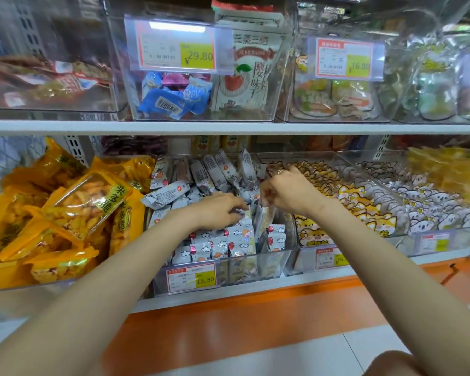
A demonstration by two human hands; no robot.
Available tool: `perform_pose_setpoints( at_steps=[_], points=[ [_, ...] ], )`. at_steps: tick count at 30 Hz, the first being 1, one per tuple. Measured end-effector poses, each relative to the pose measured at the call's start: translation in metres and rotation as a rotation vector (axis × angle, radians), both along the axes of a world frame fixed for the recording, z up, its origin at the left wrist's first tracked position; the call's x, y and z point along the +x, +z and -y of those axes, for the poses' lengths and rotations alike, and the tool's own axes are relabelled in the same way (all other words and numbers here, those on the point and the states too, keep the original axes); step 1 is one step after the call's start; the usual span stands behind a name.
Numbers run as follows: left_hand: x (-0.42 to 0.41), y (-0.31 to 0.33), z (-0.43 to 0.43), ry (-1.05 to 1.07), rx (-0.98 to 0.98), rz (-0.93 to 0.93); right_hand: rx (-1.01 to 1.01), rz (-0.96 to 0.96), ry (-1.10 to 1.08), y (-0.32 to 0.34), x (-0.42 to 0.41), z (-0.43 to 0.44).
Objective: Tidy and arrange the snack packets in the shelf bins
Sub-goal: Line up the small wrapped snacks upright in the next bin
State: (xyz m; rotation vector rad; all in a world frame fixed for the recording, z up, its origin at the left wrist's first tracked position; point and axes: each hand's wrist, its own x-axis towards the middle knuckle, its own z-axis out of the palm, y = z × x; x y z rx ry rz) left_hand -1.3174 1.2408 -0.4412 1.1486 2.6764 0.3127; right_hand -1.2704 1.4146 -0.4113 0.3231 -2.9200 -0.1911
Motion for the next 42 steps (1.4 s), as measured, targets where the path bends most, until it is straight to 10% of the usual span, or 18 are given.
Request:
perform_pose_setpoints(
  at_steps=[19, 32, 42],
  points=[
    [-0.011, -0.003, -0.013, 0.086, 0.13, 0.341, -0.055, -0.072, -0.002, -0.007, 0.016, -0.001],
    [-0.008, -0.004, -0.003, -0.073, 0.066, 0.271, -0.692, 0.045, 0.059, 0.0, 0.019, -0.003],
    [-0.001, 0.001, -0.006, -0.127, 0.044, 0.257, -0.551, 0.221, 0.102, 0.006, 0.02, -0.012]
  ],
)
